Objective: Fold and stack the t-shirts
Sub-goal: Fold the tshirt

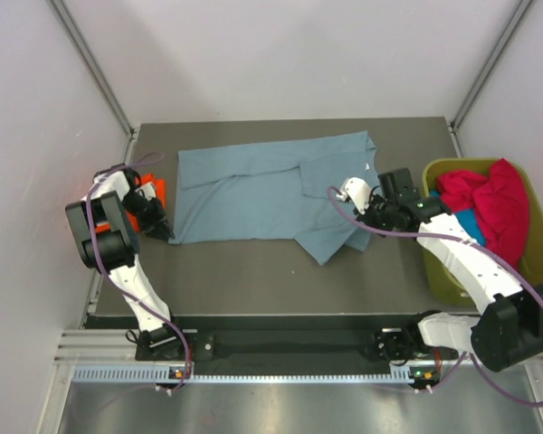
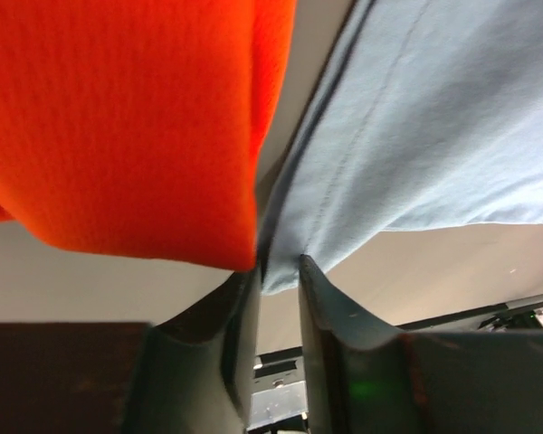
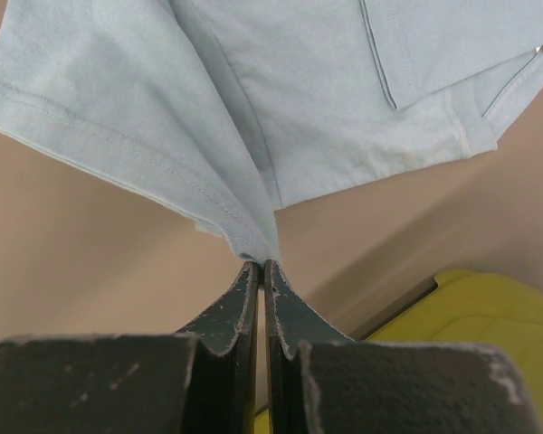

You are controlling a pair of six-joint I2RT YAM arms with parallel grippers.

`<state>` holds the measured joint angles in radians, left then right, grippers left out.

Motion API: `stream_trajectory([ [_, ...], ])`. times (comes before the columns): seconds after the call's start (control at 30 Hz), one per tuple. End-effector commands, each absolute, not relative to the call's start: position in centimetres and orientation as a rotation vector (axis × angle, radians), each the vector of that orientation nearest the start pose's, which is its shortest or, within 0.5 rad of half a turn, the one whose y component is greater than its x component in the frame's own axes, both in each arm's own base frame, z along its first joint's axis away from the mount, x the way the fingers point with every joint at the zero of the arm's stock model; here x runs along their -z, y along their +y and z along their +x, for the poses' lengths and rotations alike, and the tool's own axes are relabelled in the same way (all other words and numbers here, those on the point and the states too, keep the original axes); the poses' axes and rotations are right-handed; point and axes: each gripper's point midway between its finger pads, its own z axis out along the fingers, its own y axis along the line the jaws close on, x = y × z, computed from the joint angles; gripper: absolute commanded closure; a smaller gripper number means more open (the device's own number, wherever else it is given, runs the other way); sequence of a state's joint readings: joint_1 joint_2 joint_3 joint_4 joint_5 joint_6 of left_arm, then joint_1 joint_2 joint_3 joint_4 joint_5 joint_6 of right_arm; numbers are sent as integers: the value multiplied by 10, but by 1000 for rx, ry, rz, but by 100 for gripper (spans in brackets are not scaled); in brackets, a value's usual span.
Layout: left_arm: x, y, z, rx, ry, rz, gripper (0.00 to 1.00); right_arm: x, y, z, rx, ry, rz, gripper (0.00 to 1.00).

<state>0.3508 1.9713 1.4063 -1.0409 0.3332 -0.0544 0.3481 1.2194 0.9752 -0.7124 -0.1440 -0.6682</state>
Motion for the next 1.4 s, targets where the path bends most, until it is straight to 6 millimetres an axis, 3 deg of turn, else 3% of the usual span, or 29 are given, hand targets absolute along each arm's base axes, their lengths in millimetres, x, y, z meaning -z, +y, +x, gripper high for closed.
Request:
stream_trajectory([
  [0.0,-51,55,307,467,3005,-634,73,-148,102,291,-51,2126,-1219,100],
  [0.17,-51,50,306,496,3001,-636,88,-147,100,289,-49,2130,-1215,100],
  [0.23,-55,51,309,500,2993,-630,100,-148,100,290,-47,2125,-1211,100],
  [0.37,-70,57,321,476,2955,-587,100,-160,95,293,-46,2128,-1151,100],
  [0.57,-108,61,345,472,2858,-479,100,-209,90,304,-62,2075,-1016,100],
  [0.9,-131,55,358,491,2798,-361,100,-255,86,323,-37,1989,-930,100],
  [1.0,-138,55,371,491,2768,-335,100,-267,87,331,-25,1957,-915,100],
  [1.2,-151,55,409,451,2712,-239,100,-280,85,356,19,1923,-891,100],
  [1.37,-150,56,437,411,2679,-191,100,-266,88,389,36,1937,-889,100],
])
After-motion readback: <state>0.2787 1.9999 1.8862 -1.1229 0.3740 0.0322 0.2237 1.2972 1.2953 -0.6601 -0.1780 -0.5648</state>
